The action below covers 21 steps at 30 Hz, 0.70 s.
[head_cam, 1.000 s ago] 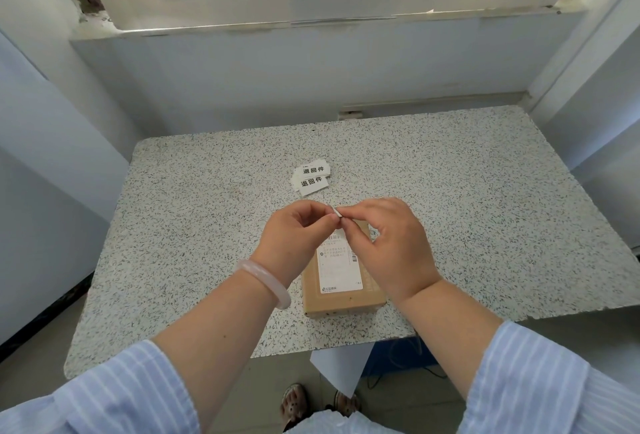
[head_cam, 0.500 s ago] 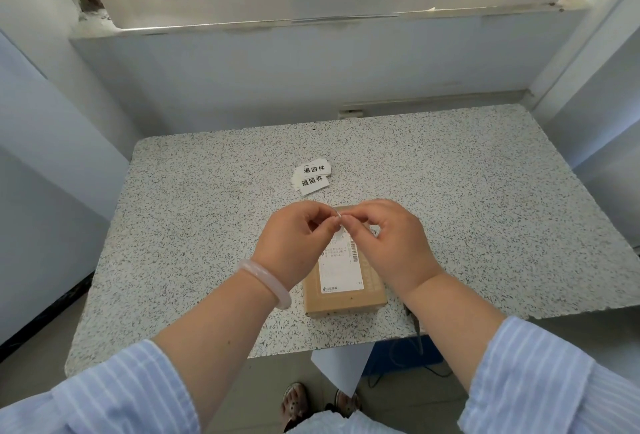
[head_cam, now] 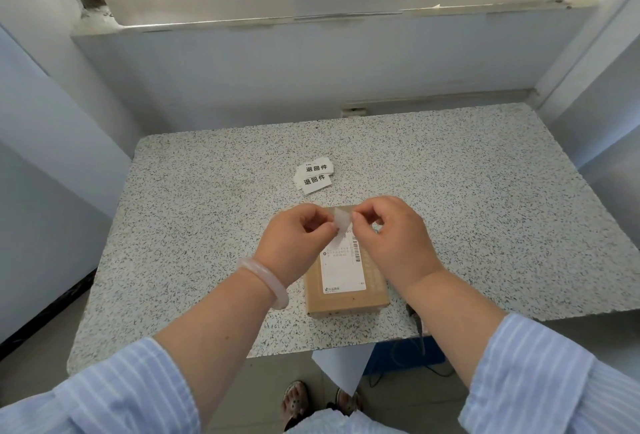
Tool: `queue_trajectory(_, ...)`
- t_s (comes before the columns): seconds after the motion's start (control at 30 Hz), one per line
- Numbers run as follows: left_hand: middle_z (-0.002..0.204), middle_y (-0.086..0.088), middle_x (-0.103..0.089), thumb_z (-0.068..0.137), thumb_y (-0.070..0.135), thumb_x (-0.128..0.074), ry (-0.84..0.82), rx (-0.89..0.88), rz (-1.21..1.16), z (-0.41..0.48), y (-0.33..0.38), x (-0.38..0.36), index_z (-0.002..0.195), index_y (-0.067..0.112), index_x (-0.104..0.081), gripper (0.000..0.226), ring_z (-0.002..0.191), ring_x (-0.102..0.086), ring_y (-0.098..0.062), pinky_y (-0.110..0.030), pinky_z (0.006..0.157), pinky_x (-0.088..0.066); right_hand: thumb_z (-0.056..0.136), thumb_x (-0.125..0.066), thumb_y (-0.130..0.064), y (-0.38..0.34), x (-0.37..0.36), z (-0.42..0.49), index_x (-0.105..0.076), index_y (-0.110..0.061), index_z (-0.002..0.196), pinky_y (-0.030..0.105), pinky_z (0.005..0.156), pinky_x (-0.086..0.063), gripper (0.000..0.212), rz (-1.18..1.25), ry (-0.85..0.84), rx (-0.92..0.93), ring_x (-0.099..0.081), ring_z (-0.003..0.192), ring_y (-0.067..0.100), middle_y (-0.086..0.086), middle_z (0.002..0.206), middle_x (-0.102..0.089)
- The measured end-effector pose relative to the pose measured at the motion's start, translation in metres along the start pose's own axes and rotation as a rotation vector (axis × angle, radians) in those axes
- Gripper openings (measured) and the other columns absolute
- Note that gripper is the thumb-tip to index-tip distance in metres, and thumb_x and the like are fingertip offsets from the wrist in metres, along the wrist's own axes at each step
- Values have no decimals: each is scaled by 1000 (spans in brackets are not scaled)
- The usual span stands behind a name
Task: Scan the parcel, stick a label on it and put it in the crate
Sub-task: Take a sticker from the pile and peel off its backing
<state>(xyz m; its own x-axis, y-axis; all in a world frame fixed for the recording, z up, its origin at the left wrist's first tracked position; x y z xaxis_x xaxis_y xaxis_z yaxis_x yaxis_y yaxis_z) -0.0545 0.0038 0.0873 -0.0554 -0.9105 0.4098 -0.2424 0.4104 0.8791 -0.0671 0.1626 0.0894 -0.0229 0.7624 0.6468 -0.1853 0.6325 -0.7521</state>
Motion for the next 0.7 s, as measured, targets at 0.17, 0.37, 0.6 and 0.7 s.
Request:
queue_trajectory(0.17, 92, -11, -72, 88, 16, -61, 27, 123, -64, 4, -22, 8, 82, 19, -68, 9, 60, -53, -8, -26, 55, -47, 90, -58, -24, 11, -4, 6, -65, -18, 87, 22, 62, -45, 9, 140, 7, -241, -58, 75, 7, -6, 83, -64)
queue_trajectory(0.37, 90, -8, -72, 89, 17, -59, 153, 271, -70, 10, -64, 29, 81, 21, -65, 11, 76, -58, -20, -32, 64, -48, 90, -58, -24, 24, -13, 13, -63, -23, 84, 21, 60, -44, 8, 169, 52, -385, -57, 74, 1, -13, 81, -63)
queue_trajectory(0.6, 81, -4, -69, 88, 23, -60, 307, 454, 81, 16, -115, 61, 87, 16, -67, 10, 61, -53, -17, -28, 56, -44, 91, -57, -23, 35, -29, 15, -64, -20, 84, 22, 59, -46, 10, 144, 48, -437, -57, 71, 5, -9, 80, -63)
queue_trajectory(0.7, 83, -3, -69, 85, 35, -67, 342, 521, 81, 20, -129, 72, 88, 17, -63, 19, 74, -62, -19, -29, 60, -44, 90, -57, -24, 37, -36, 15, -64, -19, 84, 22, 59, -45, 10, 156, 48, -455, -58, 72, 7, -8, 79, -64)
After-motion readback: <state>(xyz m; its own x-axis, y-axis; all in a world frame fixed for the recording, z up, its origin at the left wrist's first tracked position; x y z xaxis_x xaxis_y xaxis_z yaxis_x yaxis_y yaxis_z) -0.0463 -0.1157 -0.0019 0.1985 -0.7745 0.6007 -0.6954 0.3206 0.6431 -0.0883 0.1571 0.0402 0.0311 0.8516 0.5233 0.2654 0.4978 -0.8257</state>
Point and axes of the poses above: each hand's wrist, its own z-axis towards the middle knuckle, its own x-axis out of the back of the hand, y = z × x, the point moved 2 cm from there along z, towards the middle knuckle
